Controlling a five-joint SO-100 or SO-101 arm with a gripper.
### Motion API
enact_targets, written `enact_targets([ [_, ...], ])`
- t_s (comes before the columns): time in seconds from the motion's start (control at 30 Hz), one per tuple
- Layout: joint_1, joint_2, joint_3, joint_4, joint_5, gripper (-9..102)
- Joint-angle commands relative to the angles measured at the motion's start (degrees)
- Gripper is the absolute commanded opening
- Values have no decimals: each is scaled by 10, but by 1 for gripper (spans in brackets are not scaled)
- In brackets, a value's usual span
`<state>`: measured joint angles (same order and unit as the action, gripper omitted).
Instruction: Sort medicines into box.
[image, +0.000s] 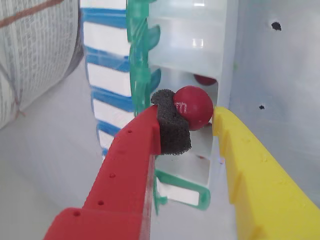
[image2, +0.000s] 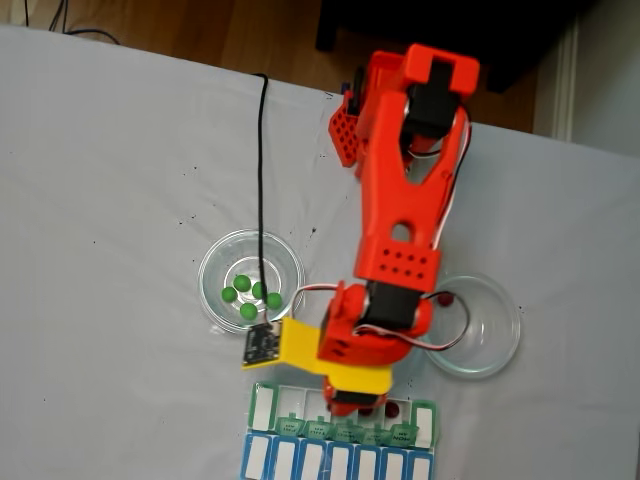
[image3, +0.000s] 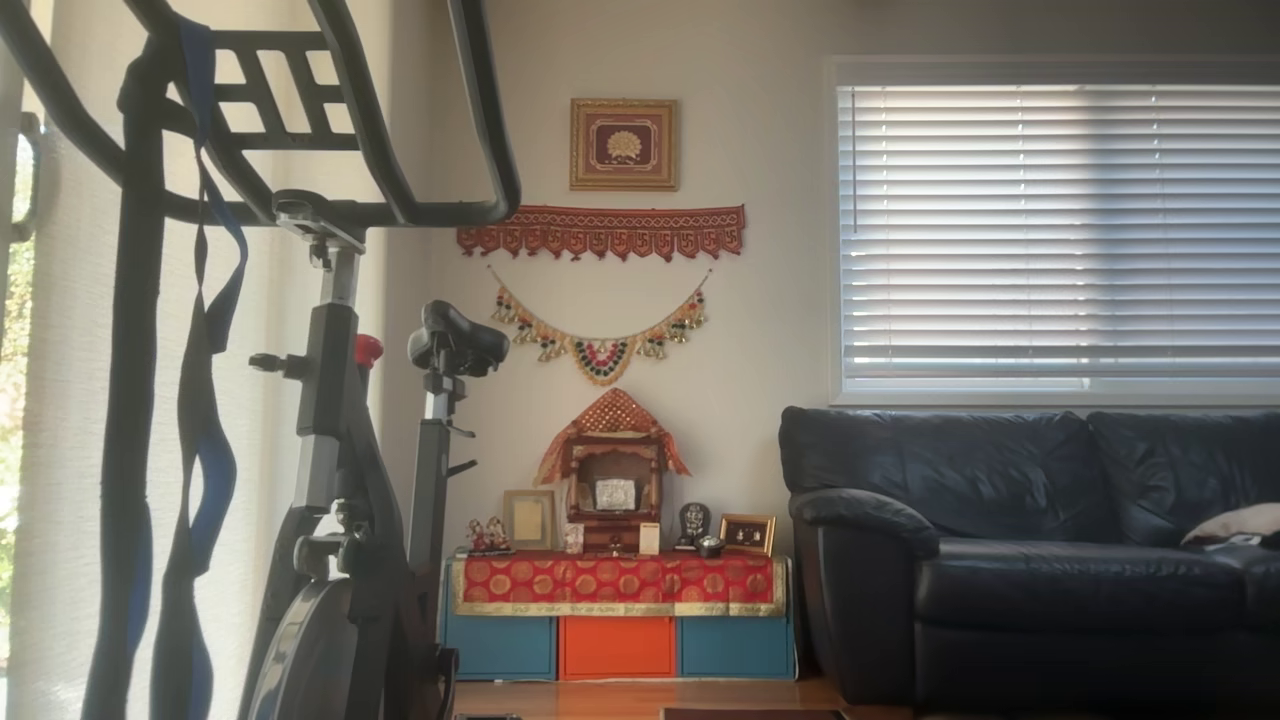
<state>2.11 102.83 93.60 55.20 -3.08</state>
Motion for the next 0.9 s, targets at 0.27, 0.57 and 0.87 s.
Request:
enact_targets([
  [0.27, 29, -70, -112, 25, 0, 1],
  [0.57, 13, -95, -106, 18, 11, 1],
  [0.87, 8, -59, -73, -39, 25, 1],
])
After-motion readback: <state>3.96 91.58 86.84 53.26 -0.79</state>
